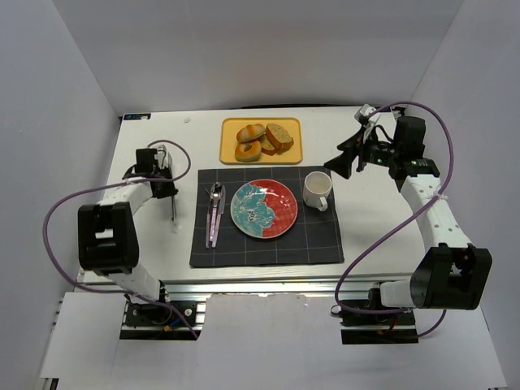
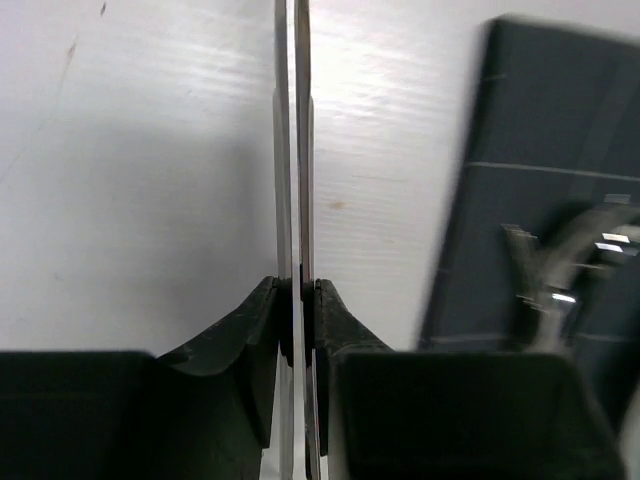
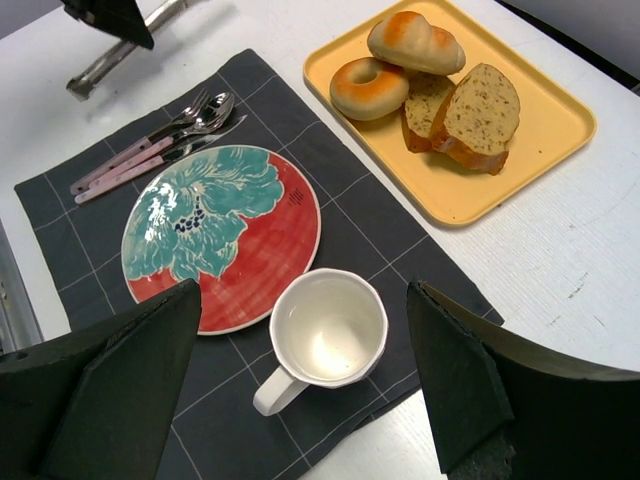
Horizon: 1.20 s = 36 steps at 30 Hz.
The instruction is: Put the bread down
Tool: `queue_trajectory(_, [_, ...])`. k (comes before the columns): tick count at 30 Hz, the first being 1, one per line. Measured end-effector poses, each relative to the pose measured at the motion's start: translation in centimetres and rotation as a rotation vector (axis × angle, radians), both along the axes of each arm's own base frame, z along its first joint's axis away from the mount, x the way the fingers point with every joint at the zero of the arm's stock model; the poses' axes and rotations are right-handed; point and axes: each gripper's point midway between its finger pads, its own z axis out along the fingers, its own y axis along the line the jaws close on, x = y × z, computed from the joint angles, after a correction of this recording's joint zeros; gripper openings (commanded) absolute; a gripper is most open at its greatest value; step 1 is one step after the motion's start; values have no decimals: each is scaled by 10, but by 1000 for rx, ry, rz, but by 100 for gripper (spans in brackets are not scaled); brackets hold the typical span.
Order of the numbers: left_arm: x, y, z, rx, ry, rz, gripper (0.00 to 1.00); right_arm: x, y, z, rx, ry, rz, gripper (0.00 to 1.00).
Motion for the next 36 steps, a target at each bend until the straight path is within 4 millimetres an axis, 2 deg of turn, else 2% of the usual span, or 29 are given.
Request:
queue_trajectory(4, [11, -32, 63, -124, -153, -28, 39, 0, -1, 1, 8, 8, -4, 87])
queue_trajectory(7, [22, -75, 114, -226, -280, -100, 45, 1, 0, 3, 14, 0, -1, 87])
queue_trajectory(8, [21, -105, 136, -286, -325, -155, 47, 1, 0, 4, 16, -3, 1, 87])
queue_trajectory(9, [20, -113, 140, -304, -332, -174, 48, 1, 1, 4, 17, -3, 2, 87])
queue_trajectory(12, [11, -147, 146, -363, -319, -232, 49, 0, 0, 4, 24, 0, 5, 87])
queue_trajectory(15, [3, -172, 143, -399, -284, -266, 52, 1, -6, 3, 31, 11, -12, 87])
queue_trajectory(21, [1, -205, 144, -420, -239, -317, 55, 1, -11, -2, 39, 18, -25, 88])
queue_trajectory(27, [16, -225, 140, -379, -222, -342, 56, -1, -12, -3, 50, 24, -23, 89])
queue_trajectory(36, [40, -238, 113, -220, -147, -376, 56, -1, -18, -3, 61, 27, -36, 89])
